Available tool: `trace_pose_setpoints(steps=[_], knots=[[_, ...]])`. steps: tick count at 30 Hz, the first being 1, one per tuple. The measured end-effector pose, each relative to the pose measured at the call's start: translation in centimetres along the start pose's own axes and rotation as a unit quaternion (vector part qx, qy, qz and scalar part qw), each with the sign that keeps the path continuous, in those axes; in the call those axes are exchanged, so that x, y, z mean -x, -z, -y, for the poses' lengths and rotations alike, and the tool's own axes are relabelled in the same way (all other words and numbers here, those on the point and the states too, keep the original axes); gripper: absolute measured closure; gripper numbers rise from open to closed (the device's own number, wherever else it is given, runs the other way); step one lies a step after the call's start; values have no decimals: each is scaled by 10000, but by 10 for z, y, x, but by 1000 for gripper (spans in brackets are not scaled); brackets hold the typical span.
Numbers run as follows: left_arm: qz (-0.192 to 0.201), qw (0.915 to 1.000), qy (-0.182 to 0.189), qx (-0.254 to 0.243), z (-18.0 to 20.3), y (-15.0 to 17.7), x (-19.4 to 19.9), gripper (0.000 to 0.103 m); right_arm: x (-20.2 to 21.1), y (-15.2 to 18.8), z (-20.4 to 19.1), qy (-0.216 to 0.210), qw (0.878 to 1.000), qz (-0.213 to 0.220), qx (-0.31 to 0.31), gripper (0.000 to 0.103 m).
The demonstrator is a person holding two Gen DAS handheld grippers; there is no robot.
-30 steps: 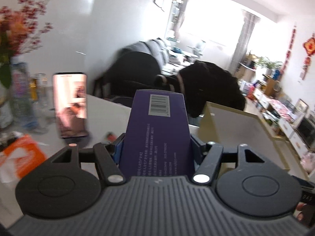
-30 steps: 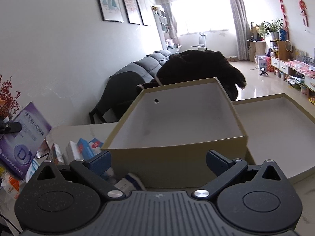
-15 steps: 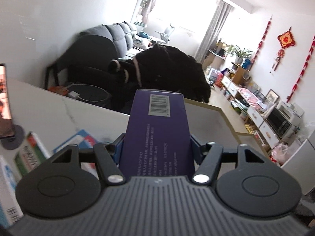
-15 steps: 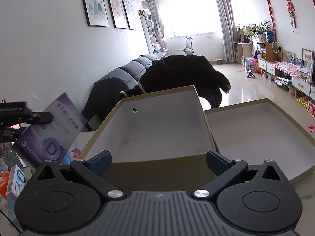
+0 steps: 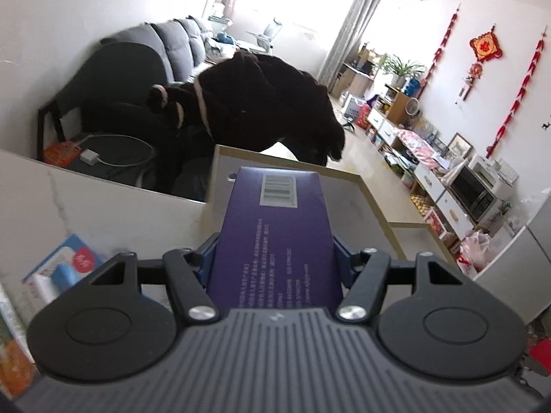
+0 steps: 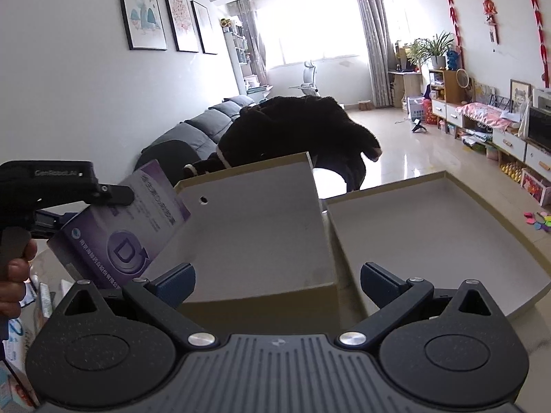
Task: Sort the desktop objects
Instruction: 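Lower the purple box into the deep cardboard box and open the left tool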
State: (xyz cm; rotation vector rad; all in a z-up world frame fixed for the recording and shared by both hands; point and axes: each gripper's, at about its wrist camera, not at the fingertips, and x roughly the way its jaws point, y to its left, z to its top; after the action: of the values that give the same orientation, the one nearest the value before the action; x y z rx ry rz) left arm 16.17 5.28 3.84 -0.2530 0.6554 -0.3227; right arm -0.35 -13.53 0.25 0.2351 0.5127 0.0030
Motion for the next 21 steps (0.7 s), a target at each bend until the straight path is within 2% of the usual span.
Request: trace_pose_setpoints(steps=[12, 21], knots=[[-502, 9976, -58, -467, 48, -5, -67, 39, -18, -7, 25, 60, 9998, 8, -189, 0], [-943, 9944, -194, -446, 66, -9, -116, 39, -38, -19, 29, -37, 9998, -184, 121, 1]])
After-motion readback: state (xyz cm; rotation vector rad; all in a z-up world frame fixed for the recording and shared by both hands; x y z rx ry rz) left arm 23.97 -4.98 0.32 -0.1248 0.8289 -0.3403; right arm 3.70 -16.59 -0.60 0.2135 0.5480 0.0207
